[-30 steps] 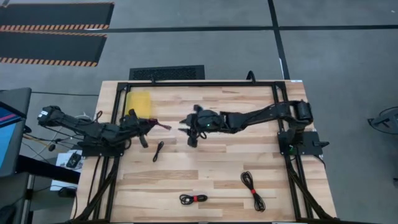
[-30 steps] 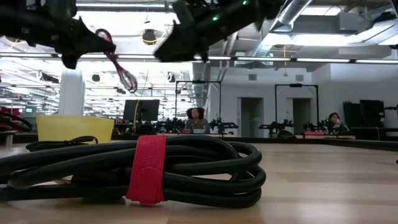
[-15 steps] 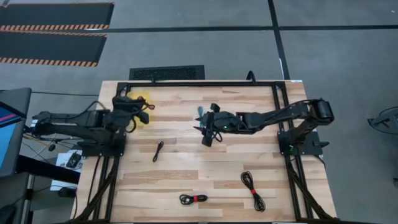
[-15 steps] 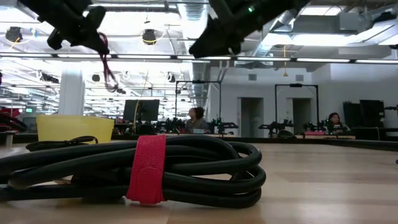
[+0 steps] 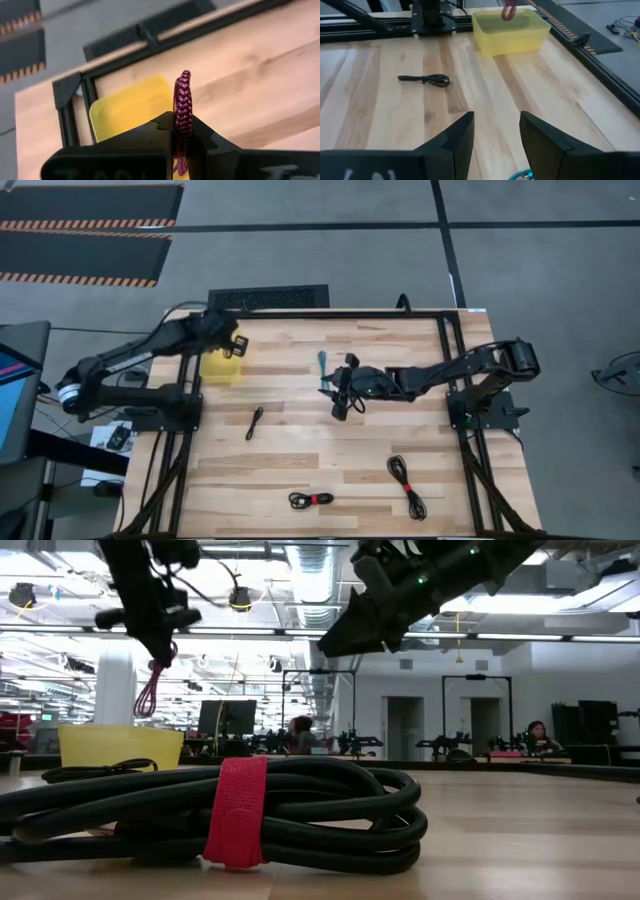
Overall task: Pick and place USB-C Cables
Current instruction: Put the pink USB cable into the yellow bin
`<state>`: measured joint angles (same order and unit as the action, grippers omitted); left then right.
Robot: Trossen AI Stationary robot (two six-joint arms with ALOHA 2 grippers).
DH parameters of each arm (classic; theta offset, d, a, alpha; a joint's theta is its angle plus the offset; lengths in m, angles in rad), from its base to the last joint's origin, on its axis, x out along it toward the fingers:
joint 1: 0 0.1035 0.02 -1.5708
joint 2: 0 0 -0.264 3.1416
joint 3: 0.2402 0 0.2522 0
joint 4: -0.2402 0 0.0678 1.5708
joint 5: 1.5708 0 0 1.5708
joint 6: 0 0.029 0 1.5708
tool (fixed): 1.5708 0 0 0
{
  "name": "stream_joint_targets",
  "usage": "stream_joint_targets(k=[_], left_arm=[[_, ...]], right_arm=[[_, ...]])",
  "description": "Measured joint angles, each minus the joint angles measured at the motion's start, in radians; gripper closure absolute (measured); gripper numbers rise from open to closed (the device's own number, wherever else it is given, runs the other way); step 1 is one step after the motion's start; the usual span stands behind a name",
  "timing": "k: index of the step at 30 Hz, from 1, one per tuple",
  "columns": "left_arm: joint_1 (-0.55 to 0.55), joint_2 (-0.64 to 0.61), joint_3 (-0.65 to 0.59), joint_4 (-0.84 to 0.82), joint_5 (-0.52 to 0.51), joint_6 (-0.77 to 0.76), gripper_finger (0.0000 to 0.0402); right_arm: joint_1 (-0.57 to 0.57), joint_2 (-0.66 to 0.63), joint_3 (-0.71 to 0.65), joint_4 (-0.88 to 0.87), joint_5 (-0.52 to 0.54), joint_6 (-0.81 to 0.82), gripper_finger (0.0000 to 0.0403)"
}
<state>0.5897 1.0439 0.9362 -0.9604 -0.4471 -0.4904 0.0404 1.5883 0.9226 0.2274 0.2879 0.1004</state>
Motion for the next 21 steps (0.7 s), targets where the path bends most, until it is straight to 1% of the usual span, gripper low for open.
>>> stream_joint_targets(k=[5, 8, 9, 11, 14, 21], left_arm=[[0.182, 0.108, 0.01, -0.012, 0.195, 0.101, 0.04], [0.272, 0.187, 0.01, -0.06, 0.312, 0.13, 0.0396], [0.296, 0.214, 0.01, -0.081, 0.332, 0.13, 0.0396], [0.333, 0.267, 0.01, -0.115, 0.338, 0.133, 0.0395], [0.363, 0.339, 0.01, -0.139, 0.296, 0.14, 0.0394], [0.365, 0.452, 0.01, -0.096, 0.266, 0.158, 0.0393]], right_arm=[[-0.001, 0.0, 0.0, -0.015, -0.001, -0.001, 0.0225], [-0.001, 0.0, 0.0, -0.017, -0.001, -0.004, 0.0225], [-0.001, 0.0, 0.0, -0.017, -0.001, -0.004, 0.0225], [-0.001, 0.0, 0.0, -0.017, -0.001, -0.005, 0.0225], [-0.002, 0.0, 0.0, -0.017, -0.002, -0.007, 0.0227], [-0.002, 0.0, 0.0, -0.032, -0.023, -0.007, 0.0227]])
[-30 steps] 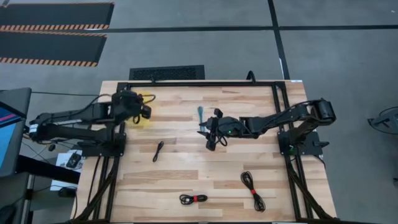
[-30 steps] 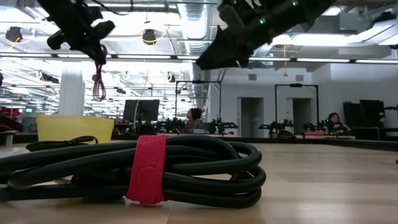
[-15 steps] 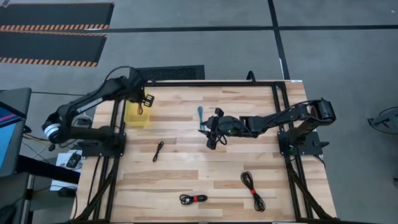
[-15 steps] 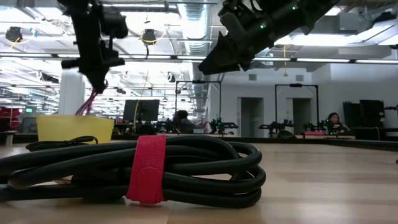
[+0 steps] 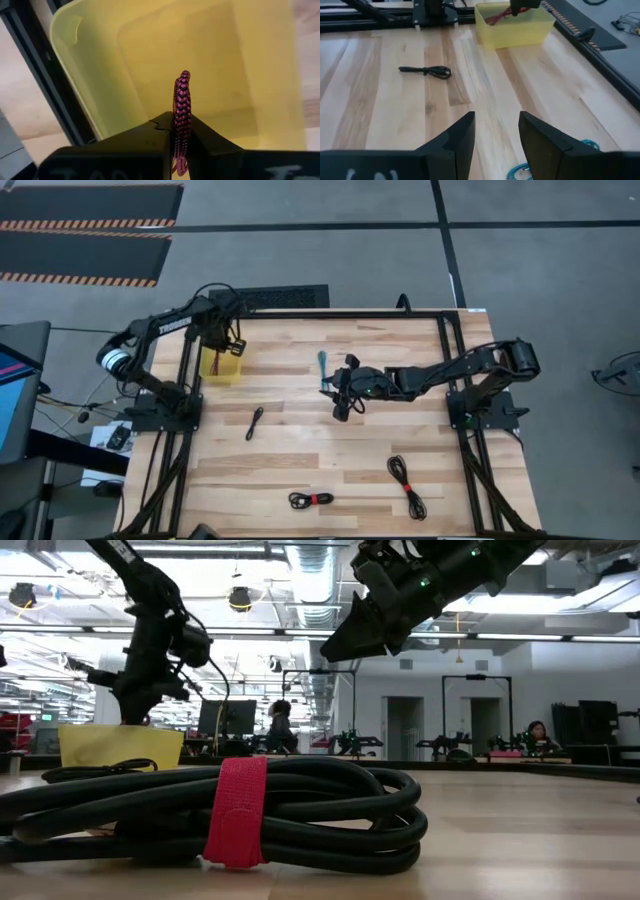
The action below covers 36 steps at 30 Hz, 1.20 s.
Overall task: Pick and place USB-C Cables
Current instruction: Put the pink USB cable into the yellow bin, then put the blue USB cable into the yellow bin
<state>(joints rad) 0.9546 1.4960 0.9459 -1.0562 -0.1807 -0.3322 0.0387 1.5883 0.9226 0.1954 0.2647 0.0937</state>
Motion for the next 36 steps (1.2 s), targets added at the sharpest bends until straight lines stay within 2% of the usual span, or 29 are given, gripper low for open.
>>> stream_joint_targets(k=[9, 19, 23, 30, 36], left_arm=[[-0.004, 0.062, 0.0, 0.038, -0.058, 0.025, 0.0381], [-0.006, 0.055, 0.0, 0.079, -0.099, 0.017, 0.0249], [-0.012, 0.055, 0.0, 0.079, -0.109, 0.017, 0.0216], [-0.061, 0.038, 0.0, 0.079, -0.236, 0.029, 0.0213], [-0.122, -0.093, -0.001, 0.109, -0.308, 0.032, 0.0217]], right_arm=[[-0.001, 0.0, 0.0, -0.008, -0.002, 0.0, 0.0228], [-0.001, 0.0, 0.0, -0.016, -0.002, 0.003, 0.0227], [-0.001, 0.0, 0.0, -0.016, -0.002, 0.003, 0.0227], [-0.001, 0.0, 0.0, -0.015, 0.0, 0.004, 0.0226], [0.0, 0.0, 0.0, 0.026, 0.05, 0.003, 0.0227]])
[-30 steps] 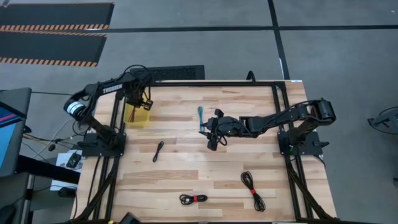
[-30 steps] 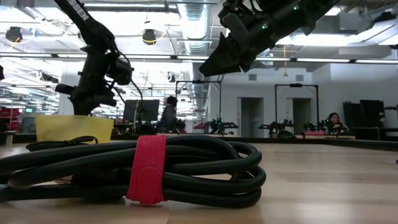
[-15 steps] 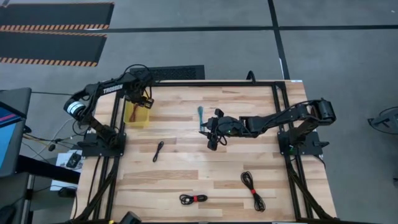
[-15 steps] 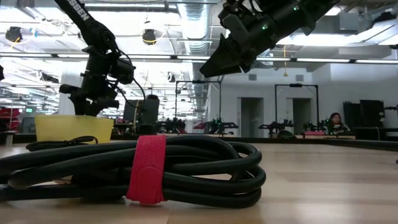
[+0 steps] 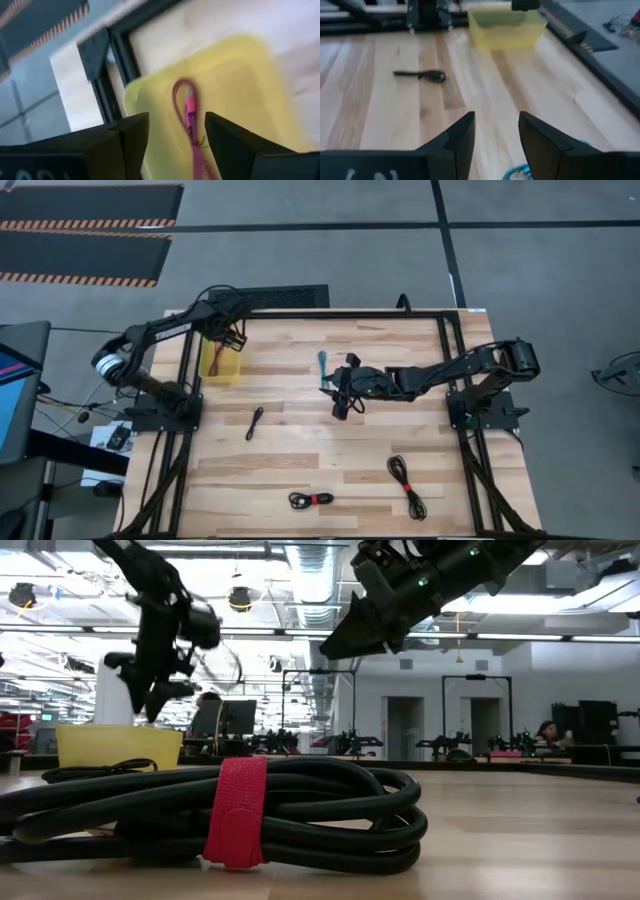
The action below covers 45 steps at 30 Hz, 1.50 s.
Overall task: Pick and place USB-C Cables
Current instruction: Put the blue USB cable into the yellow bin
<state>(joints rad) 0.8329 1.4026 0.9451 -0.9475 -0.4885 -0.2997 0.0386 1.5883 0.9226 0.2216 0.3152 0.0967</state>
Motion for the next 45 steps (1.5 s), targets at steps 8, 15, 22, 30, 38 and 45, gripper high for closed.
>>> stream_joint_targets(k=[8, 15, 22, 30, 38, 45], left_arm=[[-0.163, -0.307, -0.029, 0.214, 0.002, 0.008, 0.0217], [-0.439, -0.554, -0.236, 0.574, 0.008, 0.021, 0.0217], [-0.703, -0.69, -0.472, 0.896, -0.023, 0.028, 0.0217], [-0.894, -0.687, -0.619, 1.157, -0.069, 0.086, 0.0217], [-1.007, -0.615, -0.641, 1.304, -0.075, 0.182, 0.0217], [-1.031, -0.544, -0.641, 1.36, -0.139, 0.217, 0.0217]], right_arm=[[0.032, 0.0, 0.0, 0.084, 0.021, -0.03, 0.0227], [0.024, -0.052, -0.036, 0.087, 0.03, -0.046, 0.0227], [-0.008, -0.24, -0.172, 0.11, 0.034, 0.007, 0.0227], [-0.02, -0.347, -0.242, 0.02, 0.095, 0.107, 0.0227], [-0.037, -0.34, -0.243, -0.083, 0.089, 0.217, 0.0227], [-0.055, -0.215, -0.241, -0.034, 0.067, 0.3, 0.0226]])
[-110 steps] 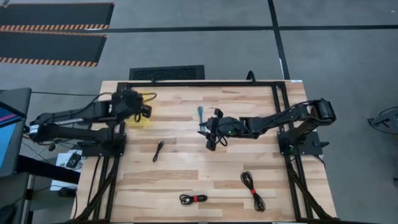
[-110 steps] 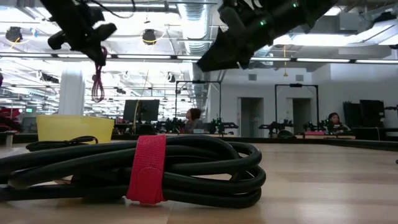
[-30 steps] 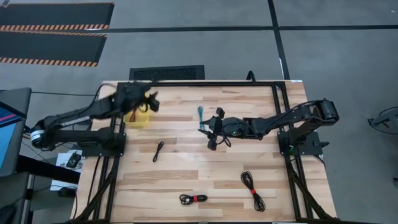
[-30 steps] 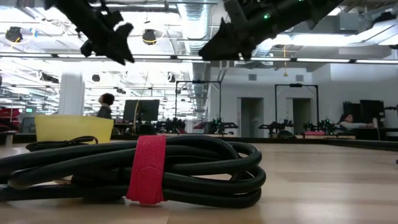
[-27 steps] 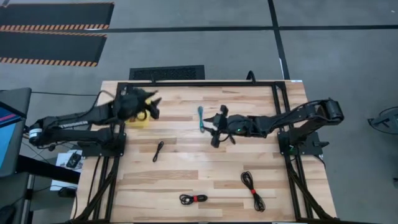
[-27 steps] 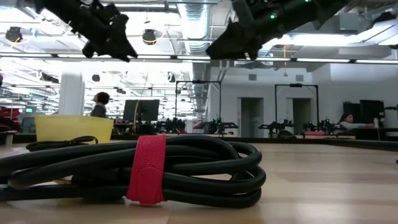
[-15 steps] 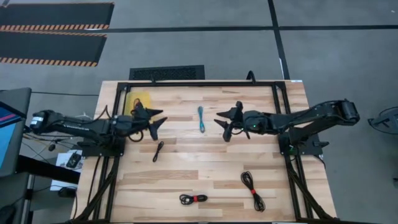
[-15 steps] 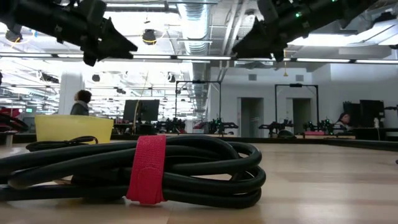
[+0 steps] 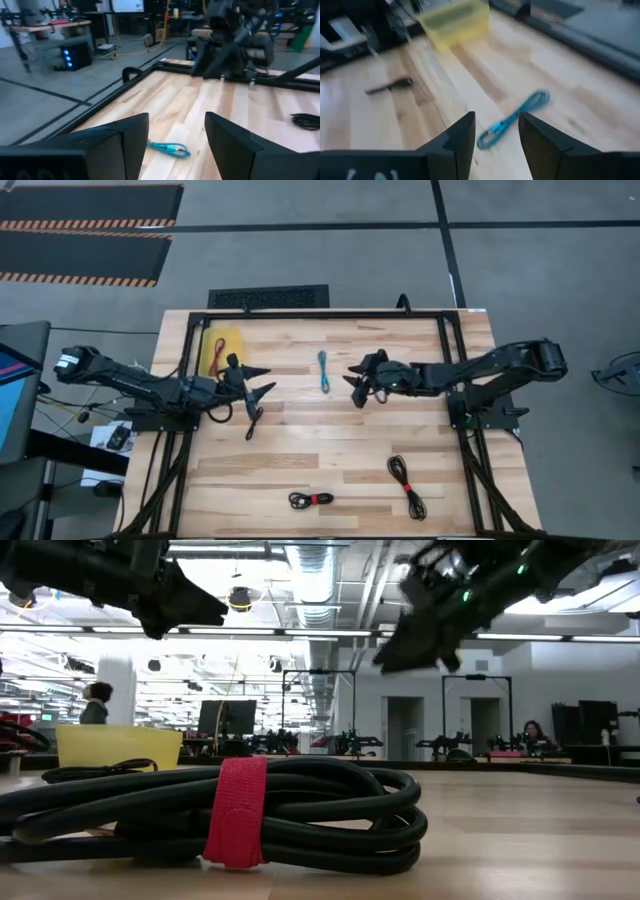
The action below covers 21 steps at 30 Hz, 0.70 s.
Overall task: Pick and place USB-C Cables
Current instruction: Put the blue USB cable into the yellow bin
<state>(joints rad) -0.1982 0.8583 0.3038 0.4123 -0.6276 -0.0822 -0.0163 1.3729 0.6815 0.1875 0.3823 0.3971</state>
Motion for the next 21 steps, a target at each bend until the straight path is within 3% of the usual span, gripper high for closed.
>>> stream_joint_targets(k=[12, 21], left_arm=[[0.002, 0.041, 0.001, 0.007, -0.062, 0.032, 0.0217], [0.004, -0.007, 0.002, 0.004, -0.185, 0.063, 0.0217]], right_arm=[[-0.061, 0.2, 0.089, -0.085, -0.166, 0.099, 0.0202], [-0.095, 0.411, 0.252, -0.109, -0.173, 0.128, 0.0205]])
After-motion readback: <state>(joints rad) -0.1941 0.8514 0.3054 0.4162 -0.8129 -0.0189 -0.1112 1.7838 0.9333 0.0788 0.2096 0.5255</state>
